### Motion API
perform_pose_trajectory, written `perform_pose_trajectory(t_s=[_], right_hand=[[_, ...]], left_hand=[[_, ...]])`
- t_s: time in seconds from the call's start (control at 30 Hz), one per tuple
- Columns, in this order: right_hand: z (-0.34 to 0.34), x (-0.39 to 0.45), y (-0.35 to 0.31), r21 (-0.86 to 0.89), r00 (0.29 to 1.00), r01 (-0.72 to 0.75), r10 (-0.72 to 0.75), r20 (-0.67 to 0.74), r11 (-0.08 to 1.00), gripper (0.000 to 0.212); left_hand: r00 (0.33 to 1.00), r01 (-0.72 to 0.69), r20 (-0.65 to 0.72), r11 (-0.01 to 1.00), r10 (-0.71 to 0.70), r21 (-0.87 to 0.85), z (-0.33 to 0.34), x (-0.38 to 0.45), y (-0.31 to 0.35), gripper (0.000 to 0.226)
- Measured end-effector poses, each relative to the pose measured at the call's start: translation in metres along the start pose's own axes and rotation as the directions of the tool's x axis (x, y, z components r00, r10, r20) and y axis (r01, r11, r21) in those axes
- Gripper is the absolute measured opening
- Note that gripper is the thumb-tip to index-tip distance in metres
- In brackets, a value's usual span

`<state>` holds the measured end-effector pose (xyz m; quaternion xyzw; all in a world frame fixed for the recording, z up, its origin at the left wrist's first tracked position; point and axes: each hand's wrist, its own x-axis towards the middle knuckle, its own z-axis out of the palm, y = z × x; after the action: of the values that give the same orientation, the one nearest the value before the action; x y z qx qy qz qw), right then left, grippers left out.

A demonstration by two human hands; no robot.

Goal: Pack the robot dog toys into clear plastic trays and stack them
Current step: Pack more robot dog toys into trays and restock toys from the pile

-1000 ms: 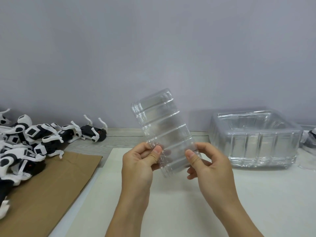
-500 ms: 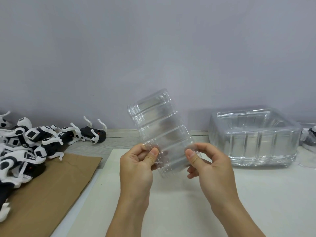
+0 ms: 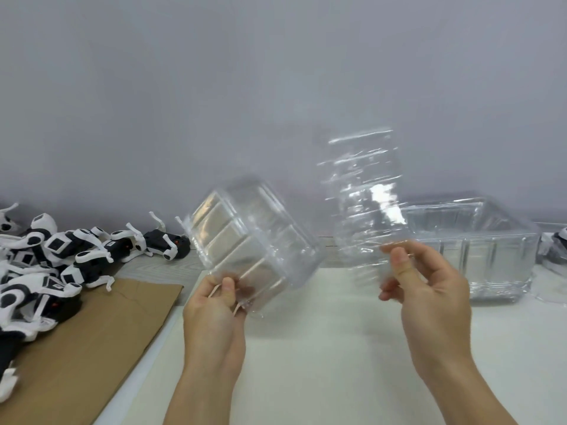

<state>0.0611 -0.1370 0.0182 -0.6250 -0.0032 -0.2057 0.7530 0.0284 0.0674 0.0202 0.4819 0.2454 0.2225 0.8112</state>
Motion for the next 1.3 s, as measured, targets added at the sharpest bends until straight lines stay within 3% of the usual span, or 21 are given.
perform_pose_trajectory(t_s=[0.1, 0.23, 0.37, 0.43, 0.5, 0.6, 0.73, 0.83, 0.93, 1.0, 1.17, 1.3], right_hand=[[-0.003, 0.003, -0.001, 0.080, 1.000, -0.004, 0.005, -0.009, 0.997, 0.019], [-0.004, 0.004, -0.004, 0.244, 0.998, -0.063, 0.065, 0.000, 0.968, 0.024], [-0.009, 0.007, -0.006, 0.362, 0.992, -0.125, 0.128, 0.014, 0.924, 0.028], [-0.011, 0.007, -0.009, 0.391, 0.991, -0.131, 0.132, 0.023, 0.911, 0.032], [-0.013, 0.007, -0.013, 0.385, 0.992, -0.124, 0.121, 0.032, 0.915, 0.036], [-0.016, 0.007, -0.021, 0.340, 0.996, -0.088, 0.077, 0.047, 0.936, 0.047], [-0.022, 0.008, -0.030, 0.280, 0.998, -0.045, 0.029, 0.063, 0.959, 0.058], [-0.031, 0.013, -0.031, 0.179, 0.998, -0.031, 0.022, 0.053, 0.983, 0.050], [-0.038, 0.015, -0.033, 0.050, 0.991, 0.044, -0.050, 0.120, 0.998, 0.041], [-0.040, 0.015, -0.037, -0.021, 0.973, 0.127, -0.120, 0.196, 0.992, 0.035], [-0.039, 0.013, -0.041, -0.271, 0.881, 0.318, -0.179, 0.437, 0.908, 0.032], [-0.033, 0.007, -0.041, -0.416, 0.815, 0.361, -0.066, 0.576, 0.835, 0.027]], left_hand=[[0.993, 0.106, -0.032, 0.983, -0.111, -0.148, -0.003, 0.007, -0.002, 0.028], [0.984, 0.153, -0.069, 0.975, -0.165, -0.159, -0.006, 0.013, -0.006, 0.029], [0.976, 0.208, -0.076, 0.977, -0.204, 0.043, -0.007, 0.013, -0.014, 0.029], [0.972, 0.232, -0.096, 0.947, -0.215, 0.222, -0.008, 0.011, -0.020, 0.027], [0.979, 0.192, -0.152, 0.880, -0.138, 0.434, -0.009, 0.009, -0.023, 0.029], [0.960, 0.102, -0.264, 0.767, 0.091, 0.633, -0.009, 0.008, -0.018, 0.043], [0.886, -0.138, -0.279, 0.786, 0.370, 0.602, -0.011, 0.010, -0.010, 0.061], [0.913, -0.124, -0.285, 0.864, 0.292, 0.489, -0.018, 0.016, -0.005, 0.070], [0.985, -0.044, -0.156, 0.985, 0.071, 0.168, -0.024, 0.024, 0.000, 0.050], [0.997, -0.002, -0.082, 0.999, 0.006, 0.053, -0.023, 0.024, 0.000, 0.039], [0.999, 0.014, 0.039, 0.990, -0.020, 0.140, -0.019, 0.016, -0.001, 0.027], [0.998, 0.015, -0.057, 0.945, 0.004, 0.328, -0.018, 0.013, 0.005, 0.019]])
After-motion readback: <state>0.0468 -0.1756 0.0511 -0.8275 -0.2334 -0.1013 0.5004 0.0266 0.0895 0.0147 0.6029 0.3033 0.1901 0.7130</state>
